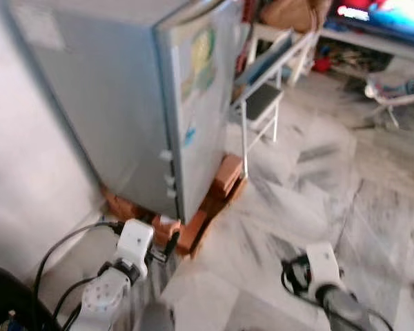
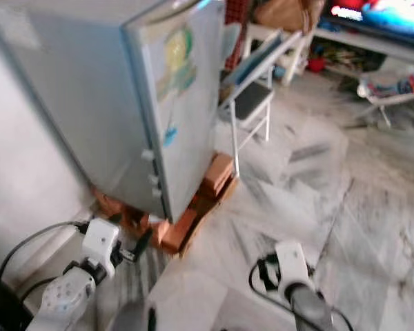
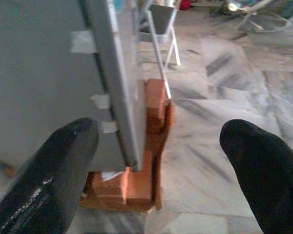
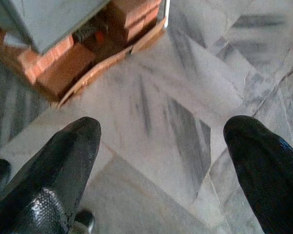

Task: Restocking fridge

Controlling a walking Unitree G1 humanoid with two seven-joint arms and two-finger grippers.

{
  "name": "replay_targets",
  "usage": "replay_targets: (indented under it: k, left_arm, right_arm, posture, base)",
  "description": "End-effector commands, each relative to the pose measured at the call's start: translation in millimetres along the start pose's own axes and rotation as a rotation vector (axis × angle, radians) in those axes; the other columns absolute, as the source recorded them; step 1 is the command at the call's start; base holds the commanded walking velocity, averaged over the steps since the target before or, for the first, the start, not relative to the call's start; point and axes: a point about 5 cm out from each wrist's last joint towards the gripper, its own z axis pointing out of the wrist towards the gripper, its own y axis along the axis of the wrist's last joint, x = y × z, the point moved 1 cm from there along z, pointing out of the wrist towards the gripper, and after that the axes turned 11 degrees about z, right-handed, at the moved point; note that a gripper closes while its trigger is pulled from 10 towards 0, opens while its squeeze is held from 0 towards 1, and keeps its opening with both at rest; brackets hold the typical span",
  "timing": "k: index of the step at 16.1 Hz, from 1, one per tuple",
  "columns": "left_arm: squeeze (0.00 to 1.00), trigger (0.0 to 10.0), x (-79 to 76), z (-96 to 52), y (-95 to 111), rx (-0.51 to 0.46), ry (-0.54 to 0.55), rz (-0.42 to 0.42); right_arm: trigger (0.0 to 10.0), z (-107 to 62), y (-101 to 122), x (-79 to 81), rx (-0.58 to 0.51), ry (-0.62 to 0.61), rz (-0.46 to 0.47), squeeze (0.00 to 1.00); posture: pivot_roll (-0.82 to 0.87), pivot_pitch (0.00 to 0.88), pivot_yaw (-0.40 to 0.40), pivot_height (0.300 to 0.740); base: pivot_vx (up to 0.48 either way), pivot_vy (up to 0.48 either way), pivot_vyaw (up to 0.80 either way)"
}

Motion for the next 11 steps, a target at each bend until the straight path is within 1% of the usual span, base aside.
replay_targets:
  k: [1,3,4,7,8,9,11]
  left_arm:
    - [0.0,10.0,4.5,0.0,3.3,-0.013,0.013,0.006]
    - [0.0,10.0,5.0,1.6,7.4,-0.03,0.011,0.003]
    - [0.0,10.0,6.1,2.6,8.9,-0.035,0.024,-0.011]
    - [0.0,10.0,7.1,4.6,8.6,-0.027,0.048,0.0]
    - [0.0,10.0,9.5,6.4,9.2,-0.03,0.067,0.013]
    - [0.0,10.0,14.4,10.3,10.6,-0.036,0.096,0.002]
    - [0.0,10.0,29.7,23.3,13.4,-0.045,0.157,-0.024]
  right_arm:
    - [10.0,0.5,4.4,-0.5,-0.018,-0.009,0.001,0.0]
    - [10.0,1.2,5.2,0.0,-0.021,-0.009,0.002,0.0]
    - [10.0,1.5,5.2,0.1,-0.022,-0.008,0.002,0.0]
    - [10.0,1.6,7.1,-0.4,-0.038,-0.017,0.002,0.0]
    - [10.0,1.8,11.8,-1.4,-0.062,-0.034,0.0,0.0]
    - [10.0,2.7,18.6,-0.5,-0.09,-0.044,0.018,0.0]
    - [10.0,5.4,34.9,7.3,-0.149,-0.029,0.033,0.0]
  posture:
    - [0.14,0.108,-0.072,0.74]
    - [0.14,0.108,-0.072,0.74]
    - [0.14,0.107,-0.072,0.74]
    - [0.14,0.108,-0.071,0.74]
    - [0.14,0.113,-0.076,0.74]
    - [0.14,0.116,-0.079,0.74]
    - [0.13,0.122,-0.089,0.74]
  base:
    - [0.0,0.0,0.0]
    - [0.321,0.0,0.0]
    - [0.27,0.0,0.0]
    - [0.0,0.0,0.0]
    - [0.0,0.0,0.0]
    - [0.0,0.0,-0.8]
    - [0.0,0.0,-0.8]
